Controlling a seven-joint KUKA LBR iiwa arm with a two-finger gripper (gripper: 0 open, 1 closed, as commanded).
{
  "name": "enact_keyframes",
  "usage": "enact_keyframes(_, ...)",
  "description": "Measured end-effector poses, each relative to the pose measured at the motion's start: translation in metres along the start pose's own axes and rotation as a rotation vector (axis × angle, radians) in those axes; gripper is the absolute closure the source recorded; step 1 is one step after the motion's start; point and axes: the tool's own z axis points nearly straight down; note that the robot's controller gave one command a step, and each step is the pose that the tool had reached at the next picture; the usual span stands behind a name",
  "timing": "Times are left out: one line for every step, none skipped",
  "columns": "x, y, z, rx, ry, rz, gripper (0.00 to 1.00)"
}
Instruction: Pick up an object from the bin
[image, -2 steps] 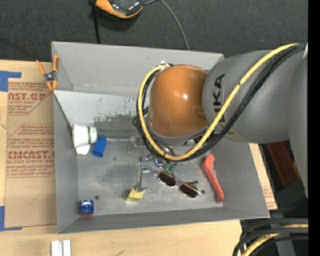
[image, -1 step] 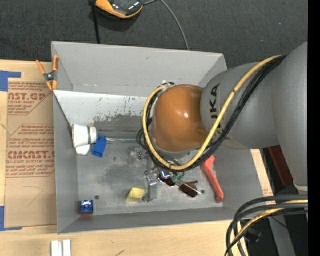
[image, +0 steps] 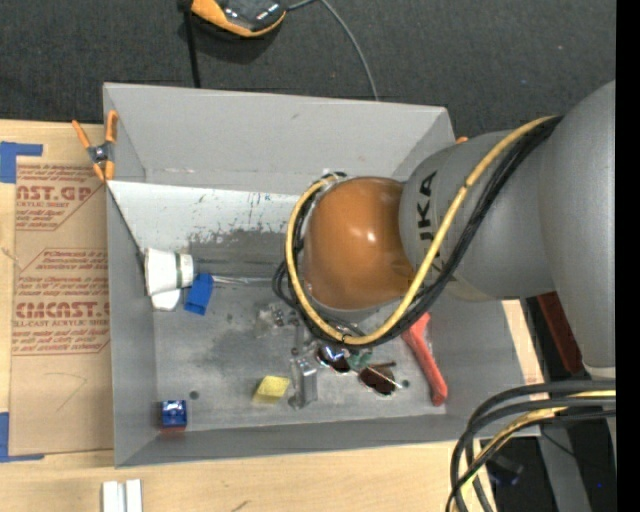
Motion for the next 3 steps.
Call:
enact_keyframes(-0.016, 0.003, -0.005, -0.002, 0.005, -0.189, 0.0)
enact_keyframes(-0.01, 0.002, 0.007, 0.0, -0.014, -0.111, 0.0)
enact_keyframes(0.001, 0.007, 0.041, -0.002, 0.003, -0.208, 0.0)
